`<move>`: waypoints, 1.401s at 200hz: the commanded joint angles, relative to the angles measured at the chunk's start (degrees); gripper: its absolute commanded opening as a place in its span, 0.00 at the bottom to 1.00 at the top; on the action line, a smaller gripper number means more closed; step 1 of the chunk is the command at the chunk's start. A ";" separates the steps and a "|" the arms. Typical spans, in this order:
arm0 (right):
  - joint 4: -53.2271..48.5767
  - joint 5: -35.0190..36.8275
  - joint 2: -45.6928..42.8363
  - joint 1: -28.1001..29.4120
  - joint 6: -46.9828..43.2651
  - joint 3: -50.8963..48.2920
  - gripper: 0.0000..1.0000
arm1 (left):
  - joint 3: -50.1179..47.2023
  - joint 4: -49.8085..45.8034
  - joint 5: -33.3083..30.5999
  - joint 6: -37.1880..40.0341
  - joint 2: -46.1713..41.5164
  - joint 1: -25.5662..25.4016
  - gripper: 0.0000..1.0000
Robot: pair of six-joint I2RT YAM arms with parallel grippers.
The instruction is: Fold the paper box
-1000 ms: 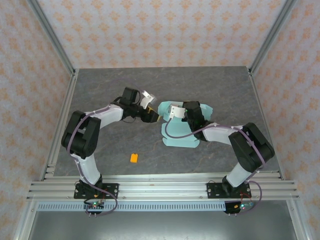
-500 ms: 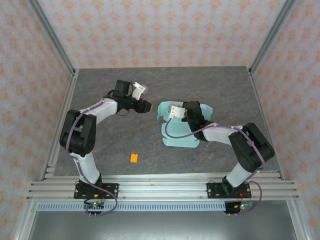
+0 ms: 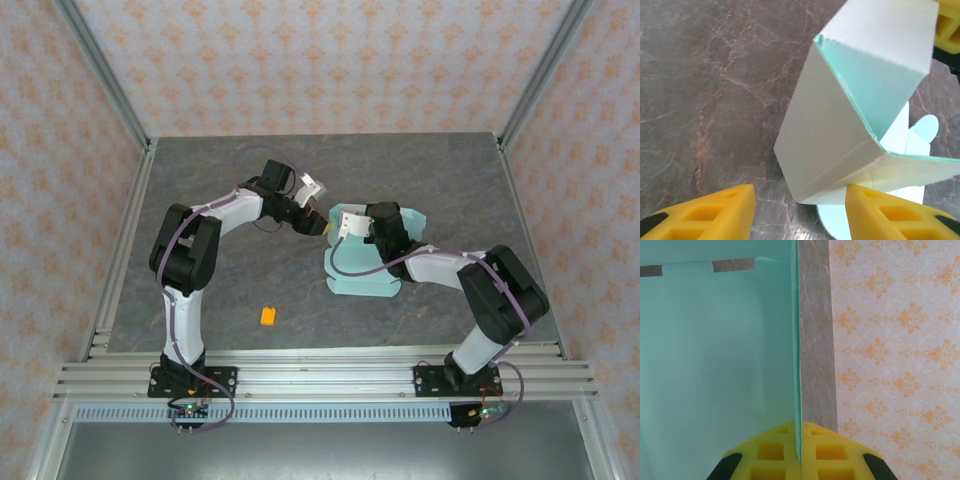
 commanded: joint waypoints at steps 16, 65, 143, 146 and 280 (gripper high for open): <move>-2.11 -1.29 0.90 -0.42 0.36 2.09 0.00 | 1.34 -0.94 3.78 1.51 0.73 -0.86 0.51; -4.60 -3.44 -0.20 -0.97 2.91 2.83 0.00 | -0.45 5.19 3.81 -2.05 0.42 -1.08 0.52; 1.33 -2.33 1.75 -1.15 -0.66 1.30 0.00 | -1.87 9.21 4.08 -3.45 0.75 -2.15 0.55; 1.58 -2.24 1.81 -1.18 -0.83 1.19 0.00 | -2.15 9.52 4.06 -3.61 0.59 -2.17 0.55; 8.71 -4.07 2.87 -1.60 -5.31 -2.77 0.00 | -11.87 22.54 0.79 -7.59 -2.89 -2.24 0.57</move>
